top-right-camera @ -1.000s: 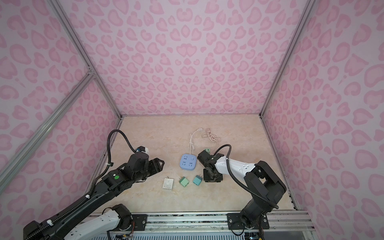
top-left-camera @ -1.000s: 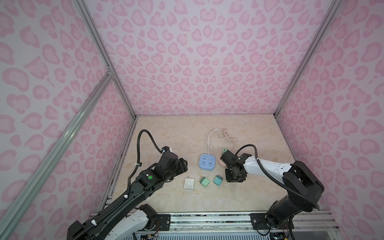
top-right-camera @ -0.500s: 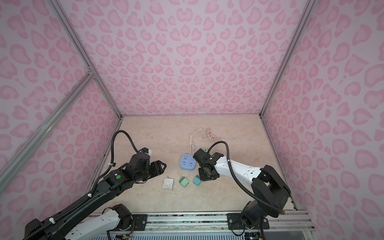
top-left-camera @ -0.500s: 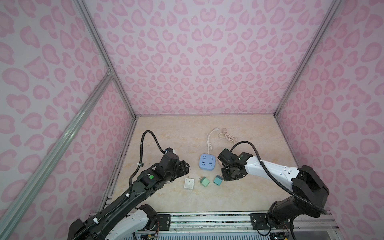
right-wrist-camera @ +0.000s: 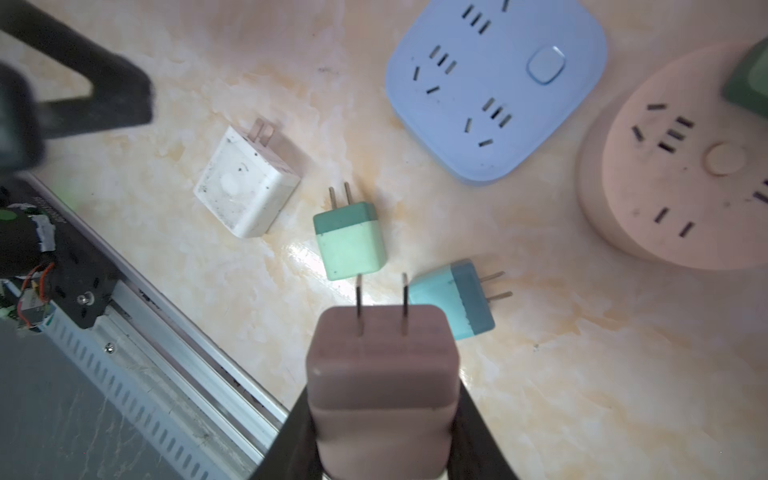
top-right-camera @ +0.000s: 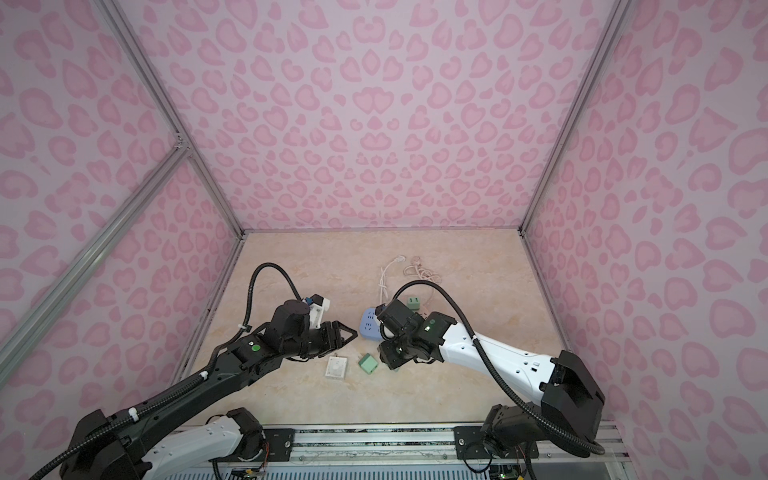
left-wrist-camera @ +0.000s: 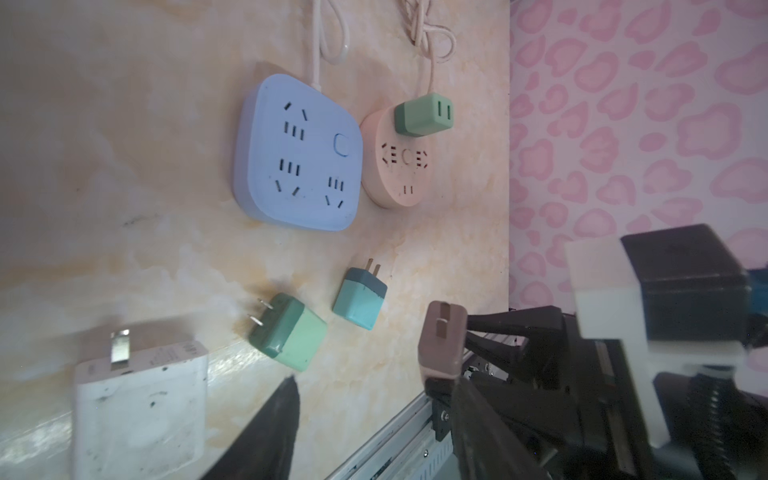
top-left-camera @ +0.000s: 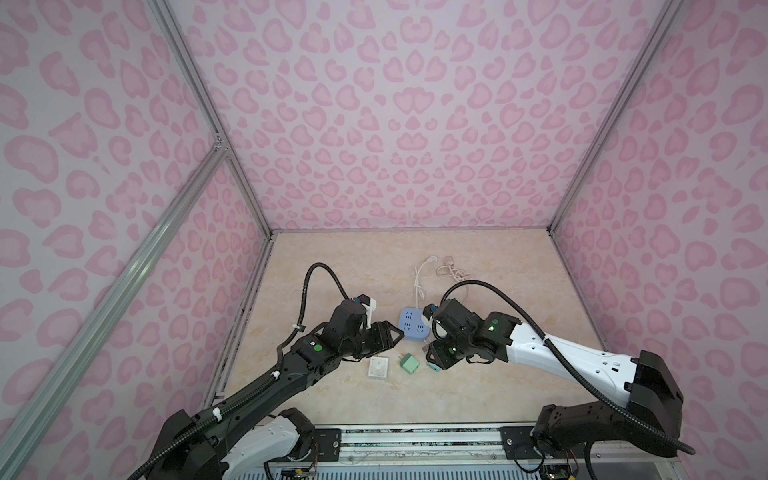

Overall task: Insert the plug
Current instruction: 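Lift the pink adapter with the right gripper while the left gripper approaches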

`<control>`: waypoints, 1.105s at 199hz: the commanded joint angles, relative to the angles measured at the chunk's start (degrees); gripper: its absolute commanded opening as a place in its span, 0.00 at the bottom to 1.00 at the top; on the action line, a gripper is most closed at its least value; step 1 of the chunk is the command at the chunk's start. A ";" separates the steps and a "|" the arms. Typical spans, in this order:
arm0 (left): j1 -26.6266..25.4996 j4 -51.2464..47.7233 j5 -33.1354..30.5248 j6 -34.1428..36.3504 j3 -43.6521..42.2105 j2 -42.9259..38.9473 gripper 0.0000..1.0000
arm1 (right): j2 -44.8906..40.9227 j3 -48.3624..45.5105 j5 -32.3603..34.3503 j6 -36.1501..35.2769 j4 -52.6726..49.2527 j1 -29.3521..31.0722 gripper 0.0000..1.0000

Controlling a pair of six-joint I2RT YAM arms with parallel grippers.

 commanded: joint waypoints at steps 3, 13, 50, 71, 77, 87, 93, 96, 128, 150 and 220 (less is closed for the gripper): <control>-0.37 7.40 3.48 -1.34 -0.14 0.85 0.61 | 0.64 0.96 -3.37 -2.34 3.73 1.12 0.03; -0.50 7.92 4.04 -1.44 -0.05 1.68 0.61 | 0.98 1.88 -2.94 -2.73 3.70 1.75 0.03; -1.39 7.89 4.36 -1.08 0.20 4.23 0.59 | 2.35 4.56 -1.63 -3.52 2.30 2.30 0.03; -2.21 8.19 4.19 -1.10 -0.05 4.59 0.57 | 2.97 5.47 -1.64 -3.68 1.75 2.35 0.03; -2.38 8.28 4.14 -1.11 -0.13 4.54 0.57 | 3.03 5.57 -1.73 -3.71 1.70 2.29 0.03; -2.77 8.37 4.07 -1.17 -0.18 4.30 0.57 | 2.92 5.74 -1.56 -3.83 1.82 2.42 0.03; -2.98 8.33 4.12 -1.19 -0.07 4.22 0.56 | 2.89 5.74 -1.62 -3.88 1.92 2.41 0.03; -3.03 8.30 4.10 -1.19 -0.06 4.26 0.56 | 2.85 5.76 -1.64 -3.92 1.83 2.42 0.03; -3.51 7.80 4.88 -1.03 0.68 5.13 0.51 | 3.27 7.03 -1.12 -4.38 0.46 2.41 0.03; -3.64 7.58 5.16 -0.99 1.41 6.23 0.47 | 3.80 7.33 -1.38 -4.42 0.43 2.42 0.04; -4.05 9.11 6.91 -1.61 1.01 7.29 0.25 | 4.47 8.31 -0.07 -3.89 -0.08 2.42 0.06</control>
